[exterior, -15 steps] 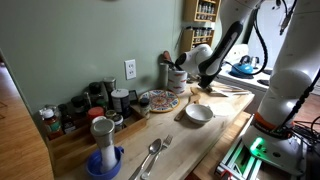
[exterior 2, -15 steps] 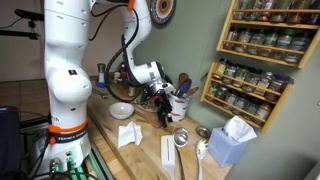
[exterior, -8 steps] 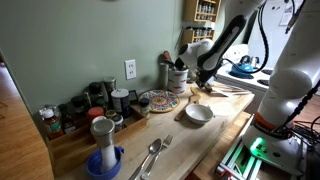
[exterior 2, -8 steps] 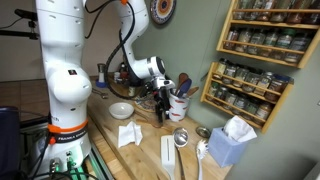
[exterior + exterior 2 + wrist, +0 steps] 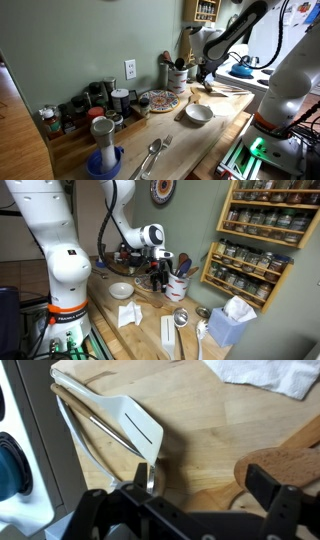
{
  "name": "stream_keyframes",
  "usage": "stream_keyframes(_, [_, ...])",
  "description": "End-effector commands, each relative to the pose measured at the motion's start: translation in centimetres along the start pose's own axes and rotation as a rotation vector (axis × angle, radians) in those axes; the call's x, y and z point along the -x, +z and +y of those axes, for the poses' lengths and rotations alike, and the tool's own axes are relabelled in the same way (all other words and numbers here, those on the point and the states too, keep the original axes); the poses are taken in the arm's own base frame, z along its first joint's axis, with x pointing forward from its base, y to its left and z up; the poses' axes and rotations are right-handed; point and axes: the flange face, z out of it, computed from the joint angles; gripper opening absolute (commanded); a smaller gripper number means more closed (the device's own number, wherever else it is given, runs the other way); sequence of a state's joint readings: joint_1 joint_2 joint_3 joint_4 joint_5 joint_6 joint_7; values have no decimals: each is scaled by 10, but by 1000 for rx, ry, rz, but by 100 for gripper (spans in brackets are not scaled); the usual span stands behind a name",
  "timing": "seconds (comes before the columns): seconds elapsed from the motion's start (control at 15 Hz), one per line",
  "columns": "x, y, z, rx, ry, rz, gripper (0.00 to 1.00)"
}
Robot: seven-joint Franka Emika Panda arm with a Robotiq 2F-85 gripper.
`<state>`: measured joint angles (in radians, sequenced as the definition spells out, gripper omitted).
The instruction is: Remove the metallic spatula from the utensils holding bucket and lay it on the table and next to the pasta server
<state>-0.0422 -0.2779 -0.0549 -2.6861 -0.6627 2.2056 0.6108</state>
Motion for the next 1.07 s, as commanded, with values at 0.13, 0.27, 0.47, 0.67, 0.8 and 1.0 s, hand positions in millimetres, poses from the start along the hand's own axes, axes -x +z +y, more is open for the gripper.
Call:
stream_keyframes(0.13, [29,-34,18,-181,-144,19,100])
stream_keyframes(0.27, [34,-53,24,-237,-154,34,100])
stream_keyframes(0.47, [44,-77,32,-319,-165,21,100])
stream_keyframes(0.67, [57,-95,41,-368,-177,0,100])
stream_keyframes(0.8, [47,-89,40,-342,-159,4,100])
stream_keyframes(1.0, [52,-95,44,-349,-161,13,100])
